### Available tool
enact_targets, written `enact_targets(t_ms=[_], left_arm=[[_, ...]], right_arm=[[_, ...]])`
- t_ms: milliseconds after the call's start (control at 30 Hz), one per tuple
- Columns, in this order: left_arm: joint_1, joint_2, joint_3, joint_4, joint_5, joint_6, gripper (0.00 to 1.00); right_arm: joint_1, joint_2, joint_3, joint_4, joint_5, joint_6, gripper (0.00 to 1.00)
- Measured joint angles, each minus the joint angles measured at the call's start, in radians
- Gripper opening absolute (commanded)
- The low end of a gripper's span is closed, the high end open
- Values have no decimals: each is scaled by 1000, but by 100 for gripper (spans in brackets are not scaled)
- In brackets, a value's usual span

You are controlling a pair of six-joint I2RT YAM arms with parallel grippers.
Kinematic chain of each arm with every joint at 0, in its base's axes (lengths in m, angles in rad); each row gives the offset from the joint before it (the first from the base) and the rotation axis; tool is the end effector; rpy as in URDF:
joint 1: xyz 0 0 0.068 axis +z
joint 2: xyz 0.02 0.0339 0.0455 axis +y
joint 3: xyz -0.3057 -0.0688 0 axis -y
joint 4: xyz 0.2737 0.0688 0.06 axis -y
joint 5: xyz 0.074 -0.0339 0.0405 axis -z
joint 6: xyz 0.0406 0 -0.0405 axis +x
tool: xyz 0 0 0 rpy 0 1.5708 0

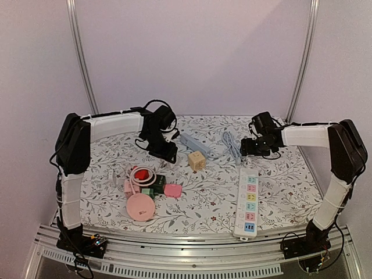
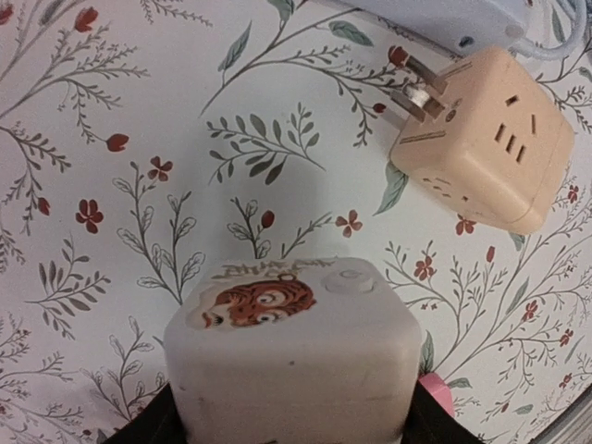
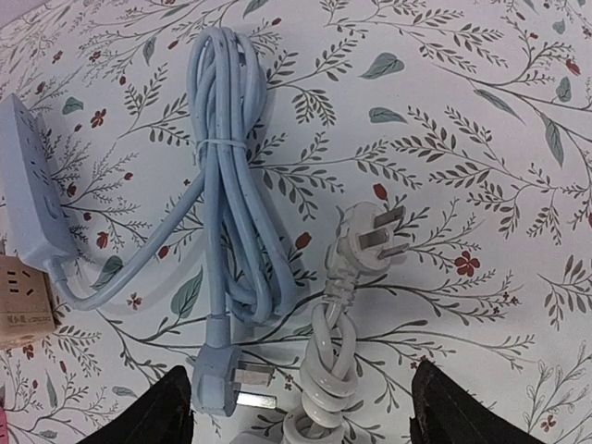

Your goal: Pull the plug off the socket

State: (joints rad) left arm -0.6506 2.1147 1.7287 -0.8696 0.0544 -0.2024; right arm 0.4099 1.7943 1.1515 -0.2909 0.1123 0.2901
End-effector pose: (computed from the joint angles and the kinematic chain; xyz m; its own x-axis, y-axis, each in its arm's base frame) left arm 0.3884 -0.2984 0.2187 -0.8653 0.4064 -0.2933 0.4535 0.8841 -0.1130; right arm 0.3786 0.1595 0.2036 -0.8022 -0.0387 -0.5958 -0.1100 0.9904 0.0838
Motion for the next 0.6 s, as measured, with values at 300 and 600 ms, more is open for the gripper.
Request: enact_targets(t_ms=[300,600], left_arm=[[0,47,29,-24,-17,-31,78],[0,47,59,-4,5,-63,100]], right_arm=[[0,-173,-67,6,-37,3,91],[0,-261,-146,11,-36,5,96]])
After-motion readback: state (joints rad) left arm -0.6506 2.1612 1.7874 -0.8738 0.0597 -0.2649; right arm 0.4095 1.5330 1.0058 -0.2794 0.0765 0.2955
